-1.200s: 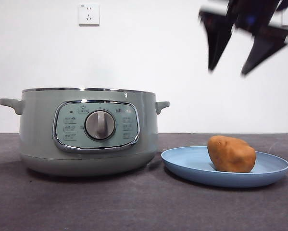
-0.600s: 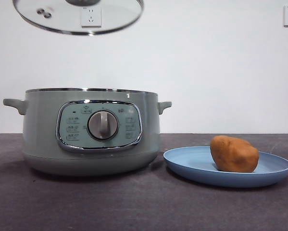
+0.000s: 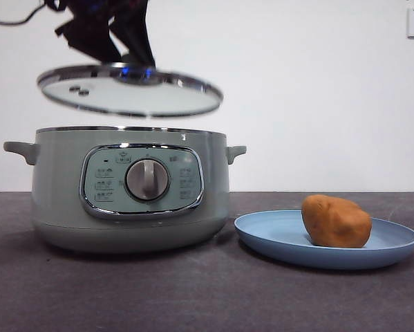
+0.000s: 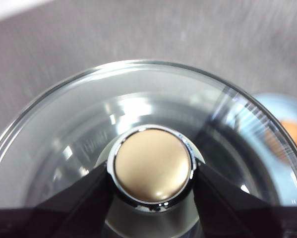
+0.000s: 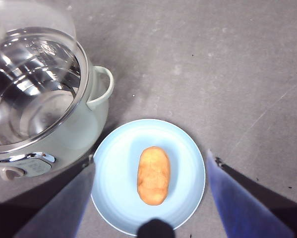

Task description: Take the potato out from the steamer,put the potato on the plate,close the lid

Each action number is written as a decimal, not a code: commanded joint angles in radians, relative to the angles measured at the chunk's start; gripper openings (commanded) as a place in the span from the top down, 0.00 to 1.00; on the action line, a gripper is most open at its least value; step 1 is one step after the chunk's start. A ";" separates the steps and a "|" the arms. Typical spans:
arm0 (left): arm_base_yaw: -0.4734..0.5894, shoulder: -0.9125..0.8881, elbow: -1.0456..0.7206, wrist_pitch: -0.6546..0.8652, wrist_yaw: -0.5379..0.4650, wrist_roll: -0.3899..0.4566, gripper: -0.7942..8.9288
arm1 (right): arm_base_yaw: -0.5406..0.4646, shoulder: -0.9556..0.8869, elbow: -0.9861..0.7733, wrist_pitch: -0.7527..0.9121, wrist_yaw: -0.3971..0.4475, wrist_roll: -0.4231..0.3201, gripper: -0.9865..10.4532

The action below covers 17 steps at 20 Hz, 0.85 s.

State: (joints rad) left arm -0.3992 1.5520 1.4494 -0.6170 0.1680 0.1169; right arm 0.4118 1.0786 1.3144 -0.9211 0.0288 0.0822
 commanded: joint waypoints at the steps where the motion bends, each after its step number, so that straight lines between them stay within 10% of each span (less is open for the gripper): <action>1: 0.000 -0.013 -0.041 0.081 0.010 -0.010 0.93 | -0.001 0.000 -0.003 0.003 0.003 -0.004 0.58; 17: 0.002 -0.013 -0.232 0.061 -0.039 -0.016 0.93 | 0.000 0.000 -0.003 0.004 0.003 -0.004 0.58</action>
State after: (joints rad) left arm -0.4000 1.5177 1.2514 -0.4736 0.1600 0.1055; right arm 0.4118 1.0786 1.3144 -0.9211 0.0288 0.0822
